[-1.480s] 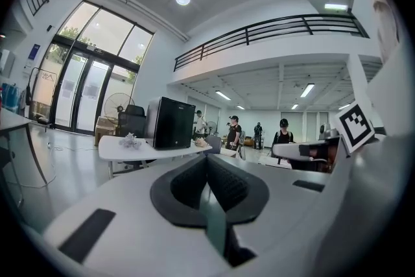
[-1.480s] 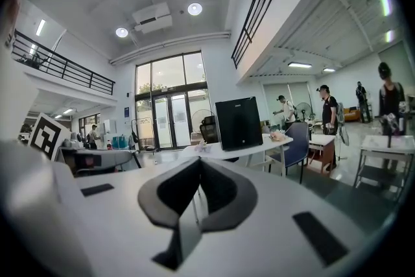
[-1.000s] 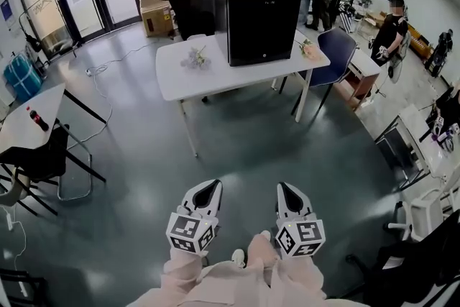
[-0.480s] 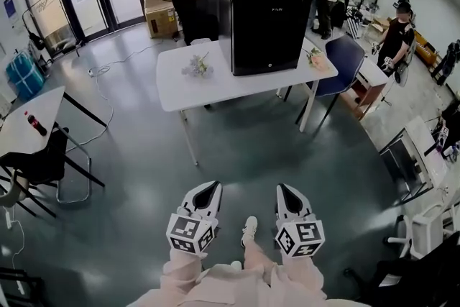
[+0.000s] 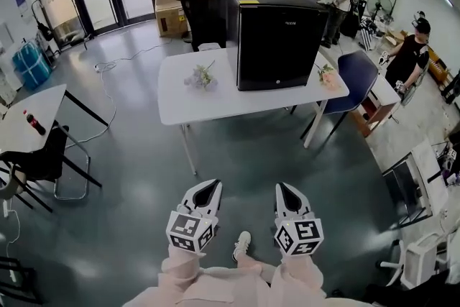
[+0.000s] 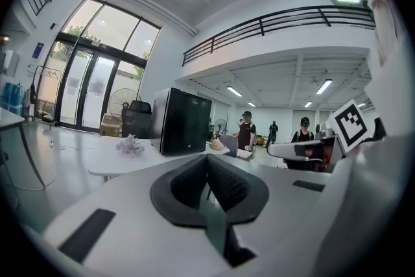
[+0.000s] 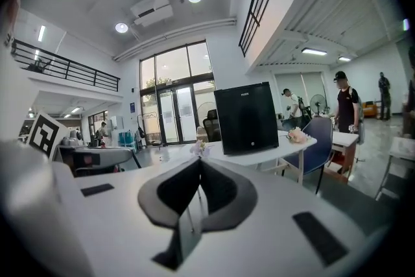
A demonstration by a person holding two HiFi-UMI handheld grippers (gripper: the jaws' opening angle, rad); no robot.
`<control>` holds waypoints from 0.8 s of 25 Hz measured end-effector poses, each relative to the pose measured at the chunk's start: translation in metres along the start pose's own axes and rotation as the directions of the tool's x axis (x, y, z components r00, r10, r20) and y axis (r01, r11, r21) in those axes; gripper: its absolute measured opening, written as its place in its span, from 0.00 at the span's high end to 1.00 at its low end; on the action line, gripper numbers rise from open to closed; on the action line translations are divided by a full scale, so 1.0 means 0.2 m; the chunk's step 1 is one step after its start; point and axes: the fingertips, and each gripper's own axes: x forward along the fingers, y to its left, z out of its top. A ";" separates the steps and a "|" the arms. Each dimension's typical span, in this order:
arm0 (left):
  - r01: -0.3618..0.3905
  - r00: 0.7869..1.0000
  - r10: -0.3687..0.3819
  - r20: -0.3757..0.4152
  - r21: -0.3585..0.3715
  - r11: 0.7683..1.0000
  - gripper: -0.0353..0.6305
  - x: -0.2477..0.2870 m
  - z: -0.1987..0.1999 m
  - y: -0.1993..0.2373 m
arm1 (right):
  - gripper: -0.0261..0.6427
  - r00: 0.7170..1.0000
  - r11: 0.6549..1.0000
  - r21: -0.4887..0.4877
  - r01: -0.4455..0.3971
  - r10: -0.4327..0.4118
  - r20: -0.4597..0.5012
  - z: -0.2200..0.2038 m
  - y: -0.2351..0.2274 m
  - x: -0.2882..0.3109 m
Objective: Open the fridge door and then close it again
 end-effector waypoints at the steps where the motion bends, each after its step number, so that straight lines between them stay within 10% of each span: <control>1: -0.005 1.000 0.005 0.003 -0.001 1.000 0.93 0.04 0.02 0.01 | 0.94 1.000 1.000 -0.005 -0.009 0.009 -0.001 0.02 -0.02 0.04; 20: -0.071 0.997 0.071 0.032 0.007 0.997 0.93 0.60 0.12 0.13 | 0.94 0.998 0.999 -0.011 -0.040 0.039 -0.045 0.05 -0.45 0.50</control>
